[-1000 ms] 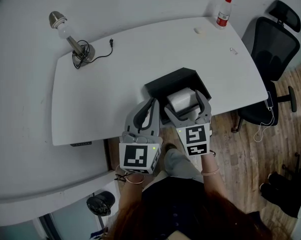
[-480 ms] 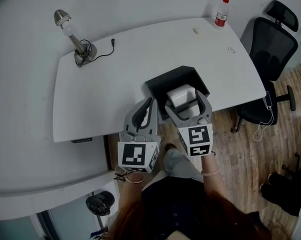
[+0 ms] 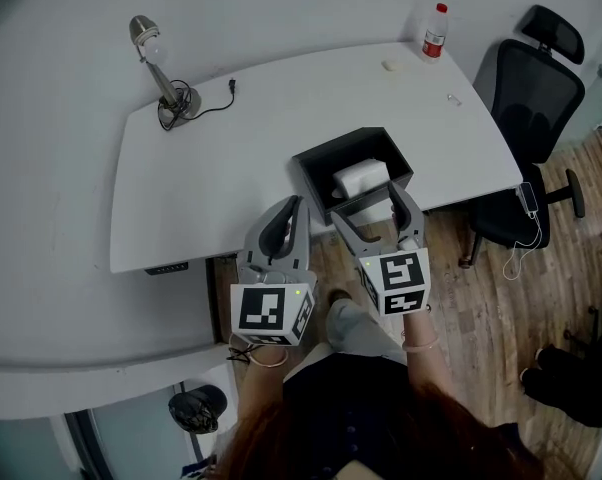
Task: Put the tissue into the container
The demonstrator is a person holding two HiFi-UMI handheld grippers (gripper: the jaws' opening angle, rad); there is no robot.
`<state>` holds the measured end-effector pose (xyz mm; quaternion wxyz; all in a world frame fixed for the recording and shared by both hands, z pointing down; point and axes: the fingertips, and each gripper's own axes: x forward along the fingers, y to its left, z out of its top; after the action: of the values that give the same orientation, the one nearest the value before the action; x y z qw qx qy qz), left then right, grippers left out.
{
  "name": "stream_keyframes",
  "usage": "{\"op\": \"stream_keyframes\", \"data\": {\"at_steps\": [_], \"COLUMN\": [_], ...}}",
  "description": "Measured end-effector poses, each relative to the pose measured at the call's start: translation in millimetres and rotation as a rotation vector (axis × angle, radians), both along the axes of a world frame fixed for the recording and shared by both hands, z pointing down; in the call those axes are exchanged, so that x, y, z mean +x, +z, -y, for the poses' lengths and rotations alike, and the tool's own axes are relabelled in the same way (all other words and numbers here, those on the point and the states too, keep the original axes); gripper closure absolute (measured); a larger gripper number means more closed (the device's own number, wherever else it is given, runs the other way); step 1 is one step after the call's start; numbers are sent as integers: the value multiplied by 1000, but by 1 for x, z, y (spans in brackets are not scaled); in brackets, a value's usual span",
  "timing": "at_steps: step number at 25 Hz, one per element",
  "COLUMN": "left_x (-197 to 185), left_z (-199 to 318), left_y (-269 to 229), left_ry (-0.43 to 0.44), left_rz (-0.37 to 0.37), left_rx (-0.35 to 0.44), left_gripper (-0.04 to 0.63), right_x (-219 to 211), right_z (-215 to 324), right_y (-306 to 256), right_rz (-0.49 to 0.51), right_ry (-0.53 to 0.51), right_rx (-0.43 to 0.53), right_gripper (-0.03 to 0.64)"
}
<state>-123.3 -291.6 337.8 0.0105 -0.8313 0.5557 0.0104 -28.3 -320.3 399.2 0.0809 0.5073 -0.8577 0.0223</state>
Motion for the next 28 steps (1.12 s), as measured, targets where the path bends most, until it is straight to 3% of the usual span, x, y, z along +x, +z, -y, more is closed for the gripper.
{"op": "stream_keyframes", "data": {"at_steps": [20,28], "left_x": [-3,2], "left_z": [-105,-136], "left_y": [-11,-9], "left_ry": [-31,-23], "left_rz": [-40,-46], "left_rx": [43,46], "left_gripper": [558,560], "right_x": [-7,-4], "right_z": [-106,-143], "right_y": [-26,-33], "right_rz": [-34,-57], "right_ry": [-51,-44], "right_rx": [70,103], "right_gripper": [175,222]}}
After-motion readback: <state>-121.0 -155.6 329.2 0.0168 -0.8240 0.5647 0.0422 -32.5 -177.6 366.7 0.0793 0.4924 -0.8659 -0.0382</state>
